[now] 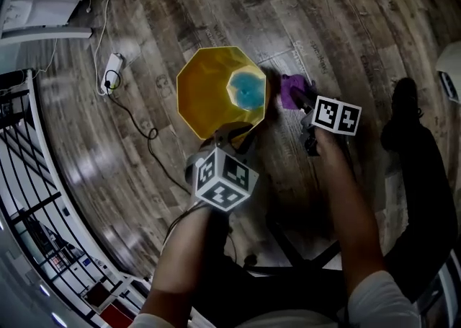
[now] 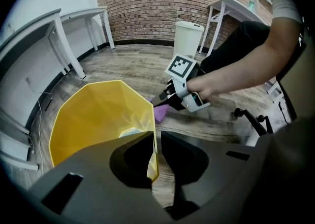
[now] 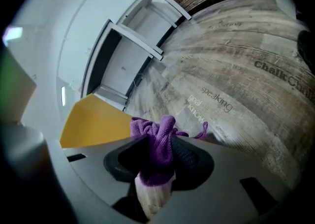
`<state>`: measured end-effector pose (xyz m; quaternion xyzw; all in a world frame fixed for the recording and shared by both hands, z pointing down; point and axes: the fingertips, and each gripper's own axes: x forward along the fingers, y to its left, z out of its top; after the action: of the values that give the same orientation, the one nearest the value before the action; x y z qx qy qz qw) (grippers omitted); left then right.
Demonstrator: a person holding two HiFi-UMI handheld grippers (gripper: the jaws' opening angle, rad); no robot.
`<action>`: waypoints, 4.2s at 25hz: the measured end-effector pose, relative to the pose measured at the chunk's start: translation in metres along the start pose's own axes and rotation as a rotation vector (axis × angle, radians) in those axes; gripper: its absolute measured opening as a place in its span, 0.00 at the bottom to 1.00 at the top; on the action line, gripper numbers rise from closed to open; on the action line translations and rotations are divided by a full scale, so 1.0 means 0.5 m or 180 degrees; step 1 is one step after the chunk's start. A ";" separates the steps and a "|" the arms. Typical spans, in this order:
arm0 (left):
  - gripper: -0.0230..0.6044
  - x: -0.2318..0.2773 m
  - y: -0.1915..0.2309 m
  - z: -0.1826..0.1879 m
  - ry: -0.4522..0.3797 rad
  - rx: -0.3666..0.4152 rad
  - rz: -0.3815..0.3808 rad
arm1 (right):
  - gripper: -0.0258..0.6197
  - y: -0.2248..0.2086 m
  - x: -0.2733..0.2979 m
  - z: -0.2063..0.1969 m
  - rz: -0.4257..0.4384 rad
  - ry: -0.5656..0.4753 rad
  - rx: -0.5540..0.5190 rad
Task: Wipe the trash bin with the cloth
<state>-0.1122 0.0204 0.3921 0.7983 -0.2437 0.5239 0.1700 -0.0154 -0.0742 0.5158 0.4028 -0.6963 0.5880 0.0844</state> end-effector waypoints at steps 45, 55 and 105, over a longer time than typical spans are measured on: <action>0.08 -0.017 -0.016 -0.053 0.0027 -0.0040 0.0148 | 0.26 0.043 0.124 -0.097 0.0203 0.0523 -0.0663; 0.08 -0.020 -0.019 -0.050 0.0008 -0.0042 0.0152 | 0.26 -0.046 0.212 -0.132 -0.0312 0.0823 -0.0798; 0.05 -0.024 -0.024 -0.094 0.0303 0.0291 0.0242 | 0.26 0.311 -0.156 -0.072 0.1221 -0.0395 0.0077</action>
<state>-0.1446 0.0576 0.3995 0.7695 -0.2414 0.5779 0.1247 -0.0792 -0.0087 0.3634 0.2993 -0.7570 0.5757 -0.0770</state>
